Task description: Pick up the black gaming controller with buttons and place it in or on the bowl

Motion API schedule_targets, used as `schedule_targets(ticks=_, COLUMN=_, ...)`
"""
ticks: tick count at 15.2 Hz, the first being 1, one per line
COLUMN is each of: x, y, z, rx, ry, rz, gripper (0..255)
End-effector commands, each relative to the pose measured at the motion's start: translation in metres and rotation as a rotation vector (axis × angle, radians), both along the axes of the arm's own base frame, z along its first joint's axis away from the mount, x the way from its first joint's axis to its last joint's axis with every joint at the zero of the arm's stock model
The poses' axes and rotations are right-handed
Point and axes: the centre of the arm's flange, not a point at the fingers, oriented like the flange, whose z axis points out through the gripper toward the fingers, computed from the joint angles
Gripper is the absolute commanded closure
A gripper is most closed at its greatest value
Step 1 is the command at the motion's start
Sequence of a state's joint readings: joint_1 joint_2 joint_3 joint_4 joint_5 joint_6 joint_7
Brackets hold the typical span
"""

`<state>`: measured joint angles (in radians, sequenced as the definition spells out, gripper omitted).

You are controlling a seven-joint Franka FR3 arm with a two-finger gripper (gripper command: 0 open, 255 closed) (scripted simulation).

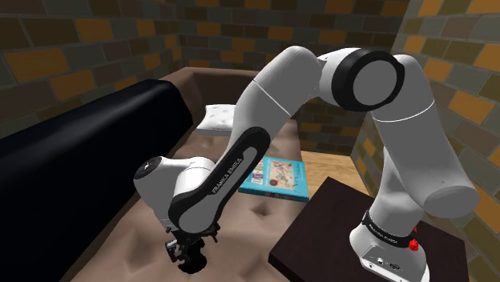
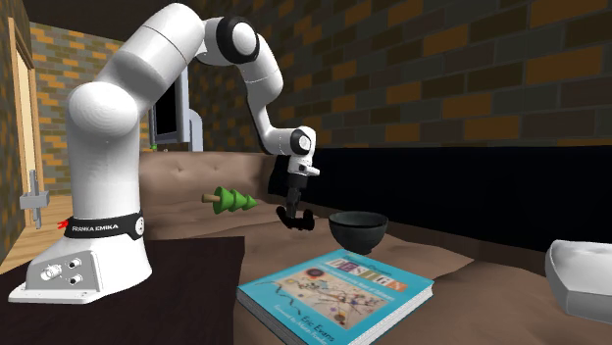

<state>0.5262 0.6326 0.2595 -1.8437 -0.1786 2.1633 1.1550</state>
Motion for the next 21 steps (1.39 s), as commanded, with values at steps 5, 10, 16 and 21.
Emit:
schedule_targets(ticks=5, x=-0.007, y=-0.014, z=-0.019, rx=-0.028, ry=0.032, rz=-0.002, gripper=255)
schedule_targets(ticks=10, x=-0.009, y=-0.017, z=-0.018, rx=-0.027, ry=0.031, rz=-0.001, gripper=255)
schedule_targets(ticks=16, x=-0.005, y=-0.008, z=-0.003, rx=-0.028, ry=0.031, rz=-0.002, gripper=255)
schedule_targets(ticks=21, x=-0.004, y=-0.003, z=0.016, rx=-0.006, ry=0.014, rz=0.001, gripper=255)
